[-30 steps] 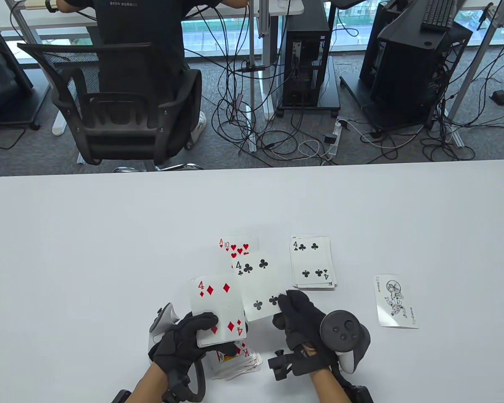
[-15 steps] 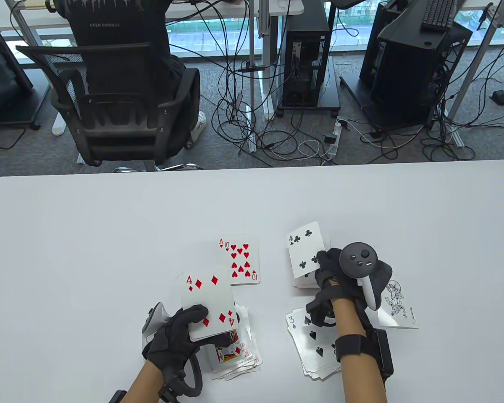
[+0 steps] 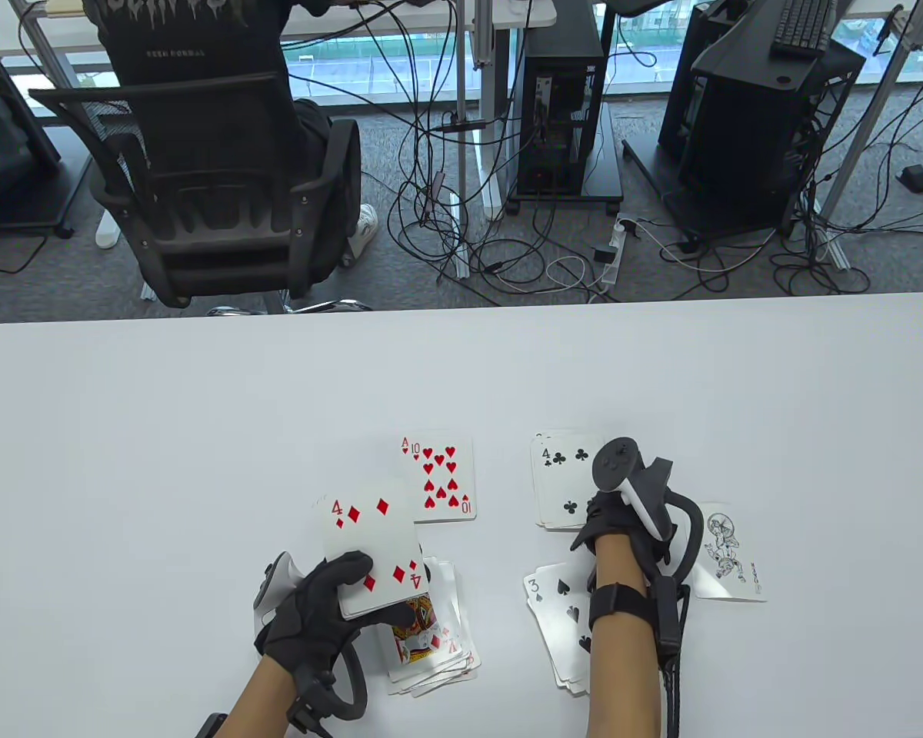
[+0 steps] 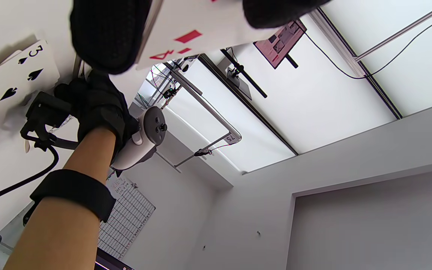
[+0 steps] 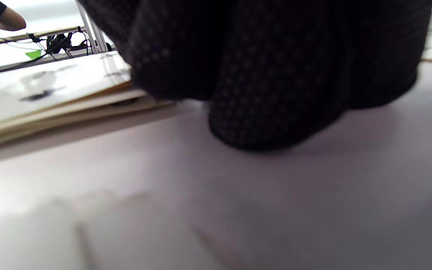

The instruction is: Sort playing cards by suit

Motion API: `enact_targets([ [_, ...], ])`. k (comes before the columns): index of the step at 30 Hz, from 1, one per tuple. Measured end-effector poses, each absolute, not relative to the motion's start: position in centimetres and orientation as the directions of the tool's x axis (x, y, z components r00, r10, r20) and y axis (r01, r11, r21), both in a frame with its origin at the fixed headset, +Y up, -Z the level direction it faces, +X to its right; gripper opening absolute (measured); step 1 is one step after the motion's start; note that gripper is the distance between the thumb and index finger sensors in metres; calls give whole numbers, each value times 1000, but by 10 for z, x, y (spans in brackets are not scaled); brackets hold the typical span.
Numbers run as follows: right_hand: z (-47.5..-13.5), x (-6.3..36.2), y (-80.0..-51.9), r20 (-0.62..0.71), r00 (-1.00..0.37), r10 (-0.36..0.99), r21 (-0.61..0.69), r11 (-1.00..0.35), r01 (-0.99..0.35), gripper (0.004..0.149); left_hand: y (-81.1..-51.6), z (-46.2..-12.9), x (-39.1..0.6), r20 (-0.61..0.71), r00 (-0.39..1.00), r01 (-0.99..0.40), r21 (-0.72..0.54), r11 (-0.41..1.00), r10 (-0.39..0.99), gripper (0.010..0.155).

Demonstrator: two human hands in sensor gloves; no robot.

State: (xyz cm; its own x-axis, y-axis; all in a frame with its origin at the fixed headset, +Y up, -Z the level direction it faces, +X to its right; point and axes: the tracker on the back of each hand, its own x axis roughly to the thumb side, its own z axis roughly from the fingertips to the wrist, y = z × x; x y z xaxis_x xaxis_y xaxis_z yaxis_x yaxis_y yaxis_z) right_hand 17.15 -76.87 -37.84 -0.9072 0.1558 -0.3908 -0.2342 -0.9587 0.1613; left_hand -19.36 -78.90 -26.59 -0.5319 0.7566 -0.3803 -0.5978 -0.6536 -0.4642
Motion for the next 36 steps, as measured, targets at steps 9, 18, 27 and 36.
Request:
enact_targets([
  [9, -375, 148, -734, -228, -953, 202, 57, -974, -220, 53, -790, -266, -194, -381, -532, -600, -461, -654, 756, 52],
  [18, -338, 77, -697, 236, -816, 527, -35, -835, -549, 55, -790, -266, -195, -380, -530, -602, -461, -652, 758, 52],
  [27, -289, 5, -694, 470, -598, 649, 177, -733, -657, 75, -791, -266, -195, -381, -527, -598, -468, -650, 759, 52],
  [36, -285, 0, -712, 428, -587, 687, 215, -708, -672, 85, -791, -266, -195, -371, -512, -602, -488, -632, 775, 51],
])
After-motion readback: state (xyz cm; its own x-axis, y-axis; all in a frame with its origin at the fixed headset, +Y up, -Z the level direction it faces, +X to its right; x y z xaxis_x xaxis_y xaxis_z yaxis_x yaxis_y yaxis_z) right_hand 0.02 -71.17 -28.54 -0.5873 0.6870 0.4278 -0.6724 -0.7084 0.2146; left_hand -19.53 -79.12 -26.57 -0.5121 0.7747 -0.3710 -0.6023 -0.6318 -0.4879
